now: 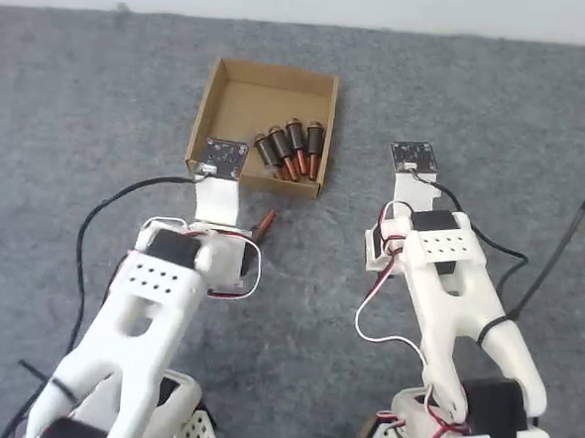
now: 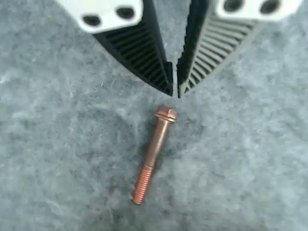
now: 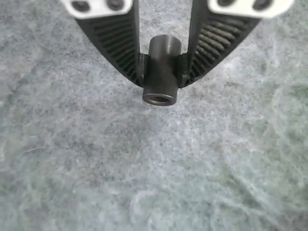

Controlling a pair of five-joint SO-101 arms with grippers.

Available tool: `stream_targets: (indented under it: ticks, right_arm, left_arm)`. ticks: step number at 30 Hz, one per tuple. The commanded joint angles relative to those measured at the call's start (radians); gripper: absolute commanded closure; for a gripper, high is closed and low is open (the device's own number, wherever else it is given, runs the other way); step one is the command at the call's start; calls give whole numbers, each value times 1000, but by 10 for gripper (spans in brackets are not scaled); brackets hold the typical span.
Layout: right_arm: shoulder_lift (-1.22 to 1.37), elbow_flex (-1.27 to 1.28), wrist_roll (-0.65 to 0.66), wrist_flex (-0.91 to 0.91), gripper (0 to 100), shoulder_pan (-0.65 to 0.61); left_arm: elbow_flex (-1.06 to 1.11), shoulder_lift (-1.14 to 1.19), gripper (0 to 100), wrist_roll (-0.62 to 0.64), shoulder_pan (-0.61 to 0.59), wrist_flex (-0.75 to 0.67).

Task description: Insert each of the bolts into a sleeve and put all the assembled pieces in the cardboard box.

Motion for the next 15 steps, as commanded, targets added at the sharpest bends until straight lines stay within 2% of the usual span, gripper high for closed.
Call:
stream_targets:
  ticks: [1, 8, 15]
  right_arm:
    - [-8, -11, 12, -15, 991, 12]
    - [-8, -11, 12, -15, 991, 12]
    - [-8, -11, 9, -15, 991, 12]
  left_arm:
    - [-53, 21, 956, 11, 14, -49]
    - [-51, 78, 736, 49, 6, -101]
    - [-54, 255, 746, -40, 5, -232]
